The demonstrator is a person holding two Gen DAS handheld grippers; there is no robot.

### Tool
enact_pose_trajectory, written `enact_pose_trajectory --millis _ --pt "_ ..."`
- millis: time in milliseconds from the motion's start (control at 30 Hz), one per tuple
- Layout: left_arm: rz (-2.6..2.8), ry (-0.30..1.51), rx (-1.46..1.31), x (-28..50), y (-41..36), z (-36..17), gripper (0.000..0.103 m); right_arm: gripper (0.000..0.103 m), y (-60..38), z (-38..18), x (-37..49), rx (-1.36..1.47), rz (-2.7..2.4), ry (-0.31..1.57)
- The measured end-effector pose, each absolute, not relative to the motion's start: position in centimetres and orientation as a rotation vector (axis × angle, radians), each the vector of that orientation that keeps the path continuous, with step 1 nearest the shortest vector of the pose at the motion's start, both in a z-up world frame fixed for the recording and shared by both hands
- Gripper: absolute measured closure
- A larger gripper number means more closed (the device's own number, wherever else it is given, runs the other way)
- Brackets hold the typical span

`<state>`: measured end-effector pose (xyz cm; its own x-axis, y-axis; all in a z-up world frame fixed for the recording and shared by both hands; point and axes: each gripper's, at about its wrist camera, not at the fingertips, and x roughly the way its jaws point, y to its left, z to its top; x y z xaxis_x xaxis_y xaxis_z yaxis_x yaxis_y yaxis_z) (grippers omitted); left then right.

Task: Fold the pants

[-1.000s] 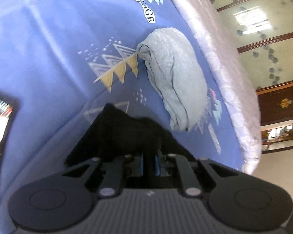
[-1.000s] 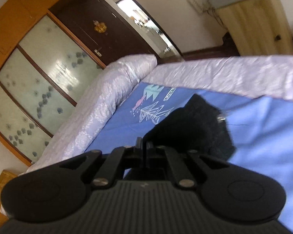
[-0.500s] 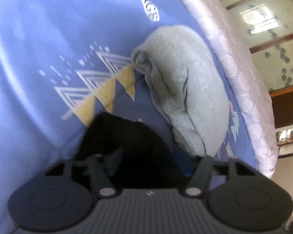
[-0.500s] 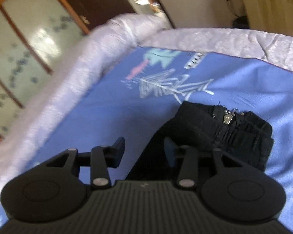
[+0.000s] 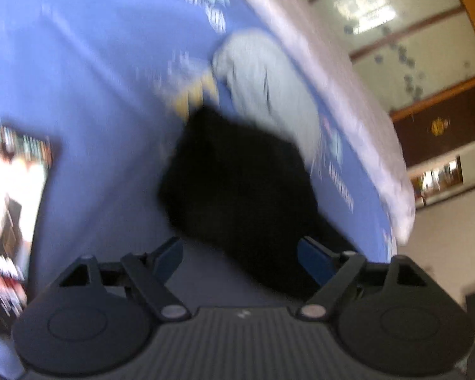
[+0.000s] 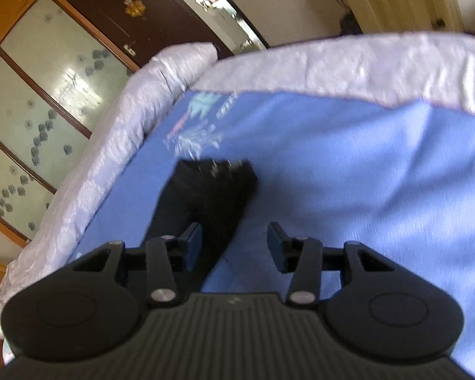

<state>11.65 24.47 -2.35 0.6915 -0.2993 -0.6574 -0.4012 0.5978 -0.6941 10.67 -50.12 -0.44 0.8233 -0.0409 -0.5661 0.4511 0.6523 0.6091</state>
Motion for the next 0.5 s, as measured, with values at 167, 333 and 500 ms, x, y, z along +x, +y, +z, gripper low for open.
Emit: enact_pose_trajectory --millis 167,333,500 --pt "0.077 0.898 -1.07 14.2 23.3 -6.8 0.02 0.046 -49.8 -1.9 13.2 0.922 -0.275 0.554" --pt "0.093 0.854 -1.098 18.4 23.2 -8.9 0.011 0.046 -49.9 -2.4 16.2 0.902 -0.297 0.525" --pt "0.151 0.828 -1.017 21.6 21.9 -9.0 0.034 0.084 -49.8 -2.6 19.1 0.855 -0.33 0.57"
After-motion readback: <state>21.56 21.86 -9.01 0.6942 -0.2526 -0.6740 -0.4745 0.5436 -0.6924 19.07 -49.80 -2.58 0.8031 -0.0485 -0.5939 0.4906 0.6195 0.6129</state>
